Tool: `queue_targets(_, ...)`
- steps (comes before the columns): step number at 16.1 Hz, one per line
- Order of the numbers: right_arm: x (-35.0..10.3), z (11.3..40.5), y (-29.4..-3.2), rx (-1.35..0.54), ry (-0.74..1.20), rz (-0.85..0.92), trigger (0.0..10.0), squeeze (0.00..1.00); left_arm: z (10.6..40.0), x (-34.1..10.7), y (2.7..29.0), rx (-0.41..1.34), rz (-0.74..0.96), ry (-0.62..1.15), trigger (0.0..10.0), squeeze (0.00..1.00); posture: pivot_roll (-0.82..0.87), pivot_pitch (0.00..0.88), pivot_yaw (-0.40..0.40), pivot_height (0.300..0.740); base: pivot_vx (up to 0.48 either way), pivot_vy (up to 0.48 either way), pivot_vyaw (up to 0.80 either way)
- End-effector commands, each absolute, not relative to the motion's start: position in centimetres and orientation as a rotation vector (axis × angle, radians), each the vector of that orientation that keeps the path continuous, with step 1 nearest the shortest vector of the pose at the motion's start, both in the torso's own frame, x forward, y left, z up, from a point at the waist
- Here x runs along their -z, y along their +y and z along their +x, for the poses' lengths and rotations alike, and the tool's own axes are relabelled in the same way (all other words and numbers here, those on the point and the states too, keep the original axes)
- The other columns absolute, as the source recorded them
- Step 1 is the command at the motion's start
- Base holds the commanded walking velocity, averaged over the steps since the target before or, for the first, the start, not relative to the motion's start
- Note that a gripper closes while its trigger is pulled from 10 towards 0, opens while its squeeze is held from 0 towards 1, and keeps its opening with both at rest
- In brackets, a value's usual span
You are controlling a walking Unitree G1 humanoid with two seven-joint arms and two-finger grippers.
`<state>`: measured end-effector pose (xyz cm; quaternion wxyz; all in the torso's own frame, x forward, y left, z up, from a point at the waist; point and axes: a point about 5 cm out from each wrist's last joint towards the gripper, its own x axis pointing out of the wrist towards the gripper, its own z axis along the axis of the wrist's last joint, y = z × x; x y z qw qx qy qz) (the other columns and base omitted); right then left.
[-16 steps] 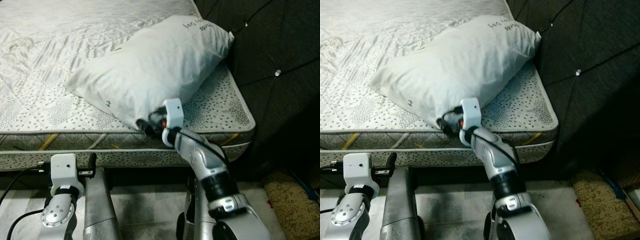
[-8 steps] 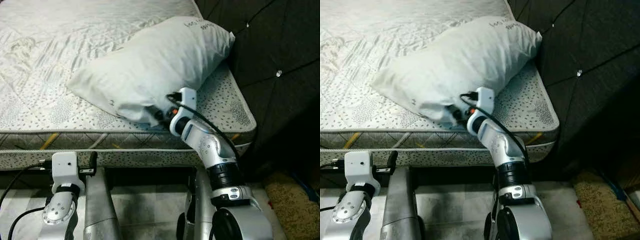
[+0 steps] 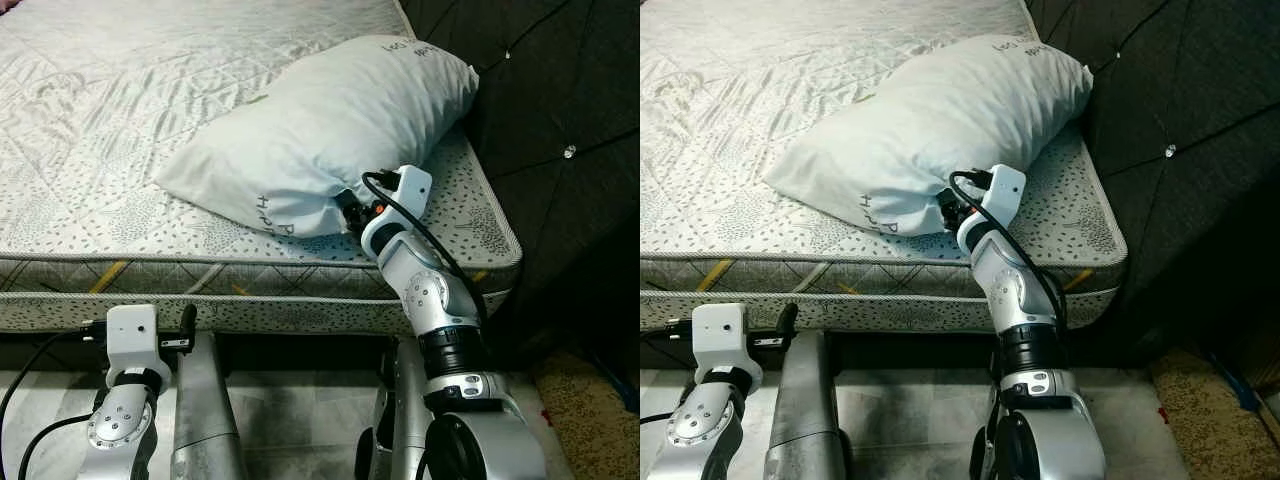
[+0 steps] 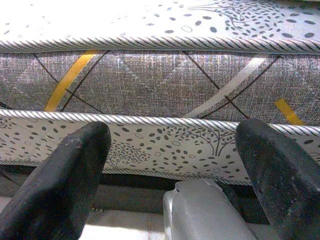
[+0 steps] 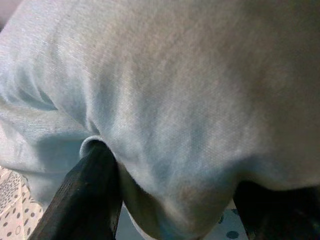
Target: Clean up the room
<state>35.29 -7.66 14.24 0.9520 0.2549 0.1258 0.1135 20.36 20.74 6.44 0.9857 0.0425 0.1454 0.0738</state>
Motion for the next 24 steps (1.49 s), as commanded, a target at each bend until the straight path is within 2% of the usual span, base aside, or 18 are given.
queue_targets(1,-15.7,35.6,-7.2,-0.197,0.178,0.577,0.0,0.00,20.4,-6.3,20.6,-0.146,0.090,0.296,10.0,0.00,0.11,0.030,-0.040,0.461,0.000,0.000,0.00)
queue_targets(12,-15.4,35.8,-7.4,-0.179,0.146,0.549,0.0,0.00,20.6,-6.2,20.6,-0.141,0.087,0.298,10.0,0.00,0.11,0.025,-0.040,0.461,0.000,0.000,0.00)
queue_targets(14,-15.6,36.3,-8.2,-0.153,0.127,0.512,0.0,0.00,20.8,-6.3,20.5,-0.143,0.082,0.291,10.0,0.00,0.11,0.022,-0.042,0.461,0.000,0.000,0.00)
queue_targets(15,-15.8,36.7,-9.1,-0.133,0.113,0.489,0.0,0.00,20.8,-6.3,20.4,-0.141,0.079,0.289,10.0,0.00,0.10,0.023,-0.042,0.461,0.000,0.000,0.00)
queue_targets(19,-18.5,39.1,-16.9,0.037,-0.005,0.385,0.0,0.00,20.9,-6.3,20.8,-0.148,0.072,0.287,10.0,0.00,0.10,0.022,-0.045,0.461,0.000,0.000,0.00)
queue_targets(24,-21.3,39.4,-22.8,0.174,-0.112,0.315,0.0,0.00,21.0,-6.3,20.7,-0.142,0.067,0.284,10.0,0.00,0.10,0.019,-0.039,0.461,0.000,0.000,0.00)
